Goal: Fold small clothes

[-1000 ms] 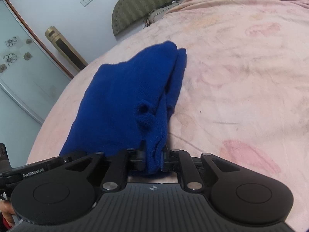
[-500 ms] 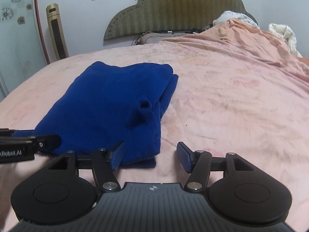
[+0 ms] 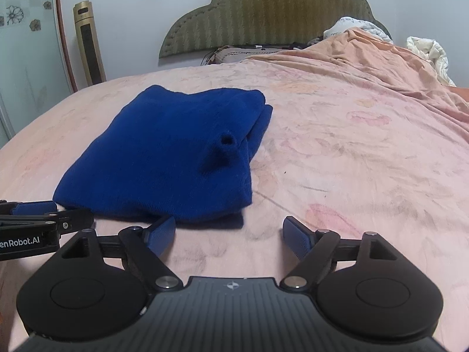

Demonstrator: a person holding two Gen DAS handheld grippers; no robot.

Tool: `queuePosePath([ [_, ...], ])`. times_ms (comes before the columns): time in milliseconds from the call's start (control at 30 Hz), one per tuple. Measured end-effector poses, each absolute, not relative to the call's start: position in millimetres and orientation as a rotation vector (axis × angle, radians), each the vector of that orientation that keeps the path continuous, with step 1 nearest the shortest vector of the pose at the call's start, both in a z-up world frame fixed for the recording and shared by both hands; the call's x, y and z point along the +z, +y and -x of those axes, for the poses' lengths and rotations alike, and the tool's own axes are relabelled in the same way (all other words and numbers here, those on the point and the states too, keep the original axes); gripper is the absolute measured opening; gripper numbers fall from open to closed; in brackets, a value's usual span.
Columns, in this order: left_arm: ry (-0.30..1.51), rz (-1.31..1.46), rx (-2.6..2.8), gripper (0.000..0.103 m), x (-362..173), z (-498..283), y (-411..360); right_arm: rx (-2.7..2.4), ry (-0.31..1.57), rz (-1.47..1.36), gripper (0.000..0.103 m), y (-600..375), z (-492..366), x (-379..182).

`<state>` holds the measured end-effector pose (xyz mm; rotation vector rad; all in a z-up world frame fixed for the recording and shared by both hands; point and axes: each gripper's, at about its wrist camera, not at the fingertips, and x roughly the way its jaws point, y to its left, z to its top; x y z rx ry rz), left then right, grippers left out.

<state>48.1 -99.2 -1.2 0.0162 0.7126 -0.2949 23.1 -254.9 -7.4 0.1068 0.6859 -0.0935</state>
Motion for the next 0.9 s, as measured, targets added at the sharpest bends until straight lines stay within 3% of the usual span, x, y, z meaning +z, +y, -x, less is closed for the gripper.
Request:
queuePosePath([
  [133, 0.711, -0.008, -0.27, 0.068, -4.2, -42.3, -95.7, -0.086, 0.69, -0.099, 0.085, -250.9, -18.0, -7.0],
  [200, 0.698, -0.002, -0.25, 0.078, -5.1, -38.8, -93.6, -0.08, 0.692, -0.091, 0.087, -248.6, -15.9, -6.8],
  [533, 0.673, -0.026, -0.176, 0.081, -14.0, -33.8, -83.0, -0.078, 0.697, -0.037, 0.095, -232.2, -14.4, -13.3],
  [600, 0.662, -0.028, -0.174, 0.088, -16.4, -31.2, -81.7, -0.083, 0.698, -0.014, 0.097, -228.6, -14.5, -16.0],
  [767, 0.638, -0.068, -0.162, 0.09, -21.4, -25.4, -85.9, -0.091, 0.694, 0.004, 0.102, -225.1, -11.9, -20.2],
  [900, 0.654, -0.074, -0.155, 0.097, -22.5, -27.6, -86.6, -0.092, 0.694, -0.004, 0.103, -226.2, -11.1, -21.7],
])
